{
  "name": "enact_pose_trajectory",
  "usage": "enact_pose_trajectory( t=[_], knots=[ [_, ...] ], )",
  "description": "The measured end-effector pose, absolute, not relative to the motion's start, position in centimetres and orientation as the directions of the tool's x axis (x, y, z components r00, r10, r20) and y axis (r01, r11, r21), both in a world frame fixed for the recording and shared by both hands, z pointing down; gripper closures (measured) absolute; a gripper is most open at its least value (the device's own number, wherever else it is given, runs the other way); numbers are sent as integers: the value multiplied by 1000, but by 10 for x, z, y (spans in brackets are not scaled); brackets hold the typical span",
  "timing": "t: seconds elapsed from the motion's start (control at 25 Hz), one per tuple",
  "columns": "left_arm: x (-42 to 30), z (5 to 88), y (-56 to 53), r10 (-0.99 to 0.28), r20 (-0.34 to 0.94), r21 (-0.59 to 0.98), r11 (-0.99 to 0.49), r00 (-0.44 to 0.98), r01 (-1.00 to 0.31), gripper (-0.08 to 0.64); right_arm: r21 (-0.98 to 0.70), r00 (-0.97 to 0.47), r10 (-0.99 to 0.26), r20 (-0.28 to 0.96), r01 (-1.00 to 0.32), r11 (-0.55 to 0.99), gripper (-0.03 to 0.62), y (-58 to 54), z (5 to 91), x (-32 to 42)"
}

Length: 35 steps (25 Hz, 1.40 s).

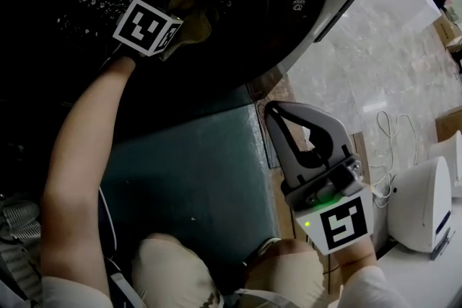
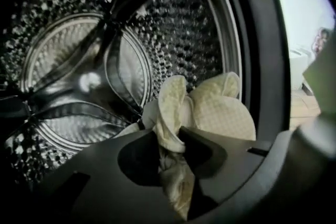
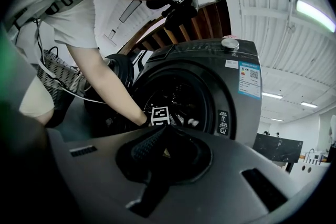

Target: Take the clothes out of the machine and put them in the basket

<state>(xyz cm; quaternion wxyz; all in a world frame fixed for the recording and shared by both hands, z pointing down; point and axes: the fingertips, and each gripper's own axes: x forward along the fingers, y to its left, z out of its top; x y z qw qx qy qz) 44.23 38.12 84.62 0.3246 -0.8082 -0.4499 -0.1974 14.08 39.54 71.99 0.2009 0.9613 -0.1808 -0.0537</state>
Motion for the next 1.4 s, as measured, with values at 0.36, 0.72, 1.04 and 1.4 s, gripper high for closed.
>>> enact_pose_trajectory(
  t=[0.36,0.72,1.04,1.4],
  knots=[
    [415,794,343,662,493,-375,-424,565,824,463,409,890,-447,-87,-377,-831,581,355,692,148],
    [402,757,323,703,416,-380,-442,577,813,463,406,866,-493,-89,-420,-812,581,328,675,161],
    [364,764,300,733,437,-284,-437,521,853,465,320,845,-531,61,-521,-791,581,296,658,160],
    [288,698,275,770,423,-55,-504,478,862,468,189,802,-566,191,-596,-780,581,291,552,151]
  ],
)
